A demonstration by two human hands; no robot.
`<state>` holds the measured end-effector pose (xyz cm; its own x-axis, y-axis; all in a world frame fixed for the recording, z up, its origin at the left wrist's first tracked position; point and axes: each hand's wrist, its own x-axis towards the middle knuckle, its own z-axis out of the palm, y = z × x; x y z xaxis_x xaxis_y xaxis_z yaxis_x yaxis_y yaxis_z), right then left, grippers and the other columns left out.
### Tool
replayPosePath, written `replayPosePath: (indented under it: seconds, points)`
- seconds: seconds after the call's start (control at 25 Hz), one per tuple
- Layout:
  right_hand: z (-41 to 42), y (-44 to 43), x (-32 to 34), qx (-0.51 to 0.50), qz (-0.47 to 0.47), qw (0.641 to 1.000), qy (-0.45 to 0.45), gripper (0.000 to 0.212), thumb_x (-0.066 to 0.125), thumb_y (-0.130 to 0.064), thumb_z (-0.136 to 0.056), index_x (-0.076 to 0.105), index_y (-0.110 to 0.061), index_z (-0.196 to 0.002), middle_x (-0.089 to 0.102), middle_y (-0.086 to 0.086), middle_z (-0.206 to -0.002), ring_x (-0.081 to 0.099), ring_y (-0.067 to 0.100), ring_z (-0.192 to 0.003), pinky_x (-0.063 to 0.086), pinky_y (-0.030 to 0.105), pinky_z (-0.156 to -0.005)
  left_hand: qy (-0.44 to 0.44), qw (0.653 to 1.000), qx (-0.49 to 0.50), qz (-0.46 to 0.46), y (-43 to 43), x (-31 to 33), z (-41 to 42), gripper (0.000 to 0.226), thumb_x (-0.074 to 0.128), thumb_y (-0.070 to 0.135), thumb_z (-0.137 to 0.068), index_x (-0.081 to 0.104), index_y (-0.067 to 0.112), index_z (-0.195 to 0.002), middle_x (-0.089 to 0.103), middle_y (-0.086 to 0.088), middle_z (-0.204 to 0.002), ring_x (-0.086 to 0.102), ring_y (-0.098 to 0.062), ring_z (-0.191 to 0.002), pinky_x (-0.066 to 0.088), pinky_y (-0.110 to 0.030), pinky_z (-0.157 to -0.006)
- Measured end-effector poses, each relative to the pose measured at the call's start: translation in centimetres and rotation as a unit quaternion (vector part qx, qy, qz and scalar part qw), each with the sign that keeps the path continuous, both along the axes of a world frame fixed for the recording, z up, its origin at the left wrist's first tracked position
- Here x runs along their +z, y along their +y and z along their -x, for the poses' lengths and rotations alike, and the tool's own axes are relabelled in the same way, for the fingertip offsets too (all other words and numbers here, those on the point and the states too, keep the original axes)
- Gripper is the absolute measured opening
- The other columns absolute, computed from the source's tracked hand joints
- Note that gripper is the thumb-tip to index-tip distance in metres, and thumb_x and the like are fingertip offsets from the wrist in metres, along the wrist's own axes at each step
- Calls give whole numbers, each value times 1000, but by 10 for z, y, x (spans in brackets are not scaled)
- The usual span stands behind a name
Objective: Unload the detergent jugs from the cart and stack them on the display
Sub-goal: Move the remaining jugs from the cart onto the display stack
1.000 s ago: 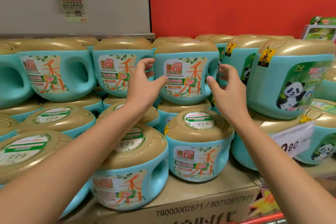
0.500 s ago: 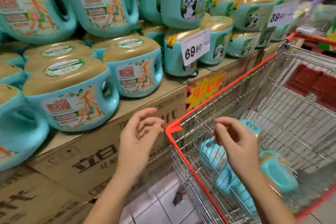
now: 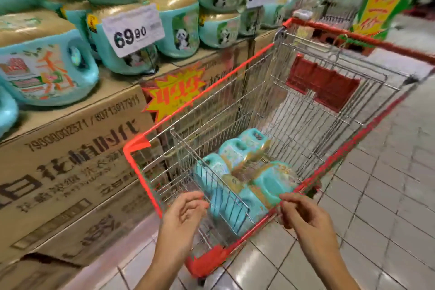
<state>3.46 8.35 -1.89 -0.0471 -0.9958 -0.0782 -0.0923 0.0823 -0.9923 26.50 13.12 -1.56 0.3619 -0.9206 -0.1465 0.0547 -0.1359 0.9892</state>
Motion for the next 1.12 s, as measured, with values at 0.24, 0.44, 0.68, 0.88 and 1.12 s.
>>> replayPosePath:
  seconds: [0.24,0.44,0.68,0.88,1.12]
  points:
    - [83,-85,30,65,46,994,77,24,59,0,-90,70,-21,-87,70,-4,-66,63,4,-59,52,16,-60,19,1000,22,3,-64,1,94,22,60,-4,-89,66,15,-98,71,-1,-83,65,0,-72,49,-10,-67]
    - [87,-188,35,143,15,979,145,18,56,1,-90,66,-14,-91,67,5,-76,61,6,-59,49,14,-57,-10,999,9,-52,-148,-16,114,17,61,2,-91,65,17,-99,67,-5,-82,60,-10,-73,46,-16,-66]
    - [60,-329,-23,271,-76,914,292,17,54,0,-91,62,5,-105,61,17,-82,57,17,-62,47,19,-56,-7,981,50,-187,-262,-89,116,14,67,12,-82,65,20,-94,65,-4,-84,60,-21,-82,49,-31,-79]
    - [68,-413,-107,368,-183,814,411,22,56,-12,-93,57,3,-109,58,17,-92,57,27,-80,49,38,-68,-29,953,27,-301,-305,-159,128,8,64,8,-87,67,15,-87,59,7,-73,54,-12,-72,41,-17,-61]
    - [74,-438,-215,435,-370,736,364,51,65,-18,-91,42,-8,-136,62,7,-97,63,9,-79,47,17,-58,39,922,5,-385,-319,-235,152,48,74,21,-78,62,14,-124,71,-8,-111,66,-25,-101,53,-32,-83]
